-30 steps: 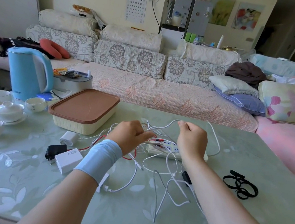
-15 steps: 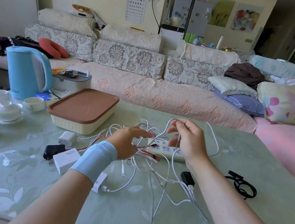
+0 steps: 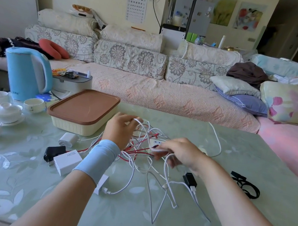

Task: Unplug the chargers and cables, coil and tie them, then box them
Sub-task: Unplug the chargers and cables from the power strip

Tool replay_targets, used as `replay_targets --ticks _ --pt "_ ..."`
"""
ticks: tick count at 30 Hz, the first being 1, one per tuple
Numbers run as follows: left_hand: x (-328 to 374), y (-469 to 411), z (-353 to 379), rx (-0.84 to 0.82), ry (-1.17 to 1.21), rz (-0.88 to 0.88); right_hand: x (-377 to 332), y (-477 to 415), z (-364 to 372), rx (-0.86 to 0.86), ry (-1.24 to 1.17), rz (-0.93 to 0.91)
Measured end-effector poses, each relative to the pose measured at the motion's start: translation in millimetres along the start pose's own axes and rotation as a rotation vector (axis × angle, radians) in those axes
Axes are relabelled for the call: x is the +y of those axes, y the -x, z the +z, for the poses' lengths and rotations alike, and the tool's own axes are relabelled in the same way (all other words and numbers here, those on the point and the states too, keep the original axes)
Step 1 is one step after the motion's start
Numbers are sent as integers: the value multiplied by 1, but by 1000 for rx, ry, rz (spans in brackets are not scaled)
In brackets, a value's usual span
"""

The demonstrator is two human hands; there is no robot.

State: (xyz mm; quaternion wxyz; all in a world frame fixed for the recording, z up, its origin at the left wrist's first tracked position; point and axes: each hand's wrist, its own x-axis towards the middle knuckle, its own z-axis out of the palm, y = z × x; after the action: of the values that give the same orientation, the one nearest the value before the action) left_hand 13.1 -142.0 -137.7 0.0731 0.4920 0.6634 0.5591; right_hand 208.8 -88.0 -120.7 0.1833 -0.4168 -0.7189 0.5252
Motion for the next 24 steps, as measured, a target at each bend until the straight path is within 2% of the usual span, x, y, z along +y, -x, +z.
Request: replay_targets --ticks 2,3,5,7,9,11,13,15,19,24 --pt "6 1 -1 -22 87 63 1 2 8 -99 -64 39" --pt "7 1 -1 -59 113 89 1 1 14 -74 -116 28" --pt "7 3 0 -130 94 134 -2 -3 19 100 -91 -87" --pt "6 5 3 -179 -21 214 -5 -8 15 348 99 -248" --pt "8 7 5 -227 -51 246 -8 -11 11 452 198 -377" --pt "13 10 7 -259 40 177 -10 -9 12 354 101 -406" --pt "19 12 9 -257 186 104 -8 -8 18 177 -37 -342" --pt "26 15 9 -251 291 71 -5 -7 21 94 -32 -281" --pt "30 20 7 -302 403 23 -6 -2 17 113 -37 -207" --pt "26 17 5 -378 550 -72 -8 -1 12 129 -203 -182"
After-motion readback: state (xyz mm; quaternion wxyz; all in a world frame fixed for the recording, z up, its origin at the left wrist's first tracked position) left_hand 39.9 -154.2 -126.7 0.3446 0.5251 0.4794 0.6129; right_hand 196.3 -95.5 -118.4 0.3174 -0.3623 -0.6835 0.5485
